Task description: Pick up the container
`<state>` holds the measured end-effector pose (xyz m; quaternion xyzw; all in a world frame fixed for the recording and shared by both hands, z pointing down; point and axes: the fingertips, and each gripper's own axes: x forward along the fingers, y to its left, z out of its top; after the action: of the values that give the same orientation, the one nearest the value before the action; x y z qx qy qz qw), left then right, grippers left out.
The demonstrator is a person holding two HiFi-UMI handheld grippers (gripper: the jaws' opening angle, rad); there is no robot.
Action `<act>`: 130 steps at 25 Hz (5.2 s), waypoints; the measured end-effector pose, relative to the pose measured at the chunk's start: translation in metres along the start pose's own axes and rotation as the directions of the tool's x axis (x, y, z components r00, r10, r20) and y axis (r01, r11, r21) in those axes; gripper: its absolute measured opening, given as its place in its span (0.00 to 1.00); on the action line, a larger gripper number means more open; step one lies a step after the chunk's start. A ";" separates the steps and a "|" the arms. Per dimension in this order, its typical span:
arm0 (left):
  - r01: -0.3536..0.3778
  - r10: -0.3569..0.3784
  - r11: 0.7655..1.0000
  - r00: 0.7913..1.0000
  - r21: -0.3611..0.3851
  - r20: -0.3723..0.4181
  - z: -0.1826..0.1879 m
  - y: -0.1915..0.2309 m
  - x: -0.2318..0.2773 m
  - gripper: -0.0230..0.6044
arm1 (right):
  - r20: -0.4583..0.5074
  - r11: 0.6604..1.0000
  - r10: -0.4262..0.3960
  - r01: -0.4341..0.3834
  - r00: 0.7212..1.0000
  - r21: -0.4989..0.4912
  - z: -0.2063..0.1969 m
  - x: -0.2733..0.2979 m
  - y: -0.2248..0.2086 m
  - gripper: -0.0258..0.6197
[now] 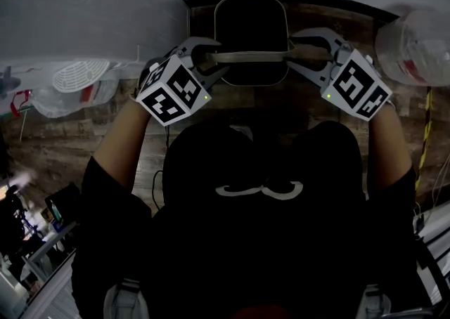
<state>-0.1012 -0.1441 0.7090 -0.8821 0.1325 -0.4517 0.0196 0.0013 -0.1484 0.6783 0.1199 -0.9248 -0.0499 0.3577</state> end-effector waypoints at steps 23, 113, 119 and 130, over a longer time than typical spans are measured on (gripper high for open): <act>-0.026 0.033 0.996 0.996 0.091 -0.078 0.002 0.017 0.007 0.22 | -0.199 0.979 0.010 -0.050 0.980 -0.198 -0.007 0.029 0.002 0.20; 0.260 -0.223 0.961 0.930 0.094 -0.292 0.368 -0.148 -0.433 0.16 | -0.417 0.932 0.331 -0.363 0.846 0.004 0.333 -0.446 0.117 0.19; 0.234 -0.193 0.966 0.937 0.113 -0.292 0.377 -0.146 -0.436 0.17 | -0.423 0.936 0.314 -0.352 0.850 -0.011 0.336 -0.455 0.116 0.19; 0.240 -0.192 0.963 0.931 0.125 -0.310 0.387 -0.155 -0.435 0.17 | -0.416 0.937 0.311 -0.348 0.855 -0.015 0.328 -0.465 0.120 0.19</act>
<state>0.0007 0.0821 0.1601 -0.8096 -0.0010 -0.5867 0.0208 0.0900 0.0896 0.1551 -0.0489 -0.8334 -0.0035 0.5505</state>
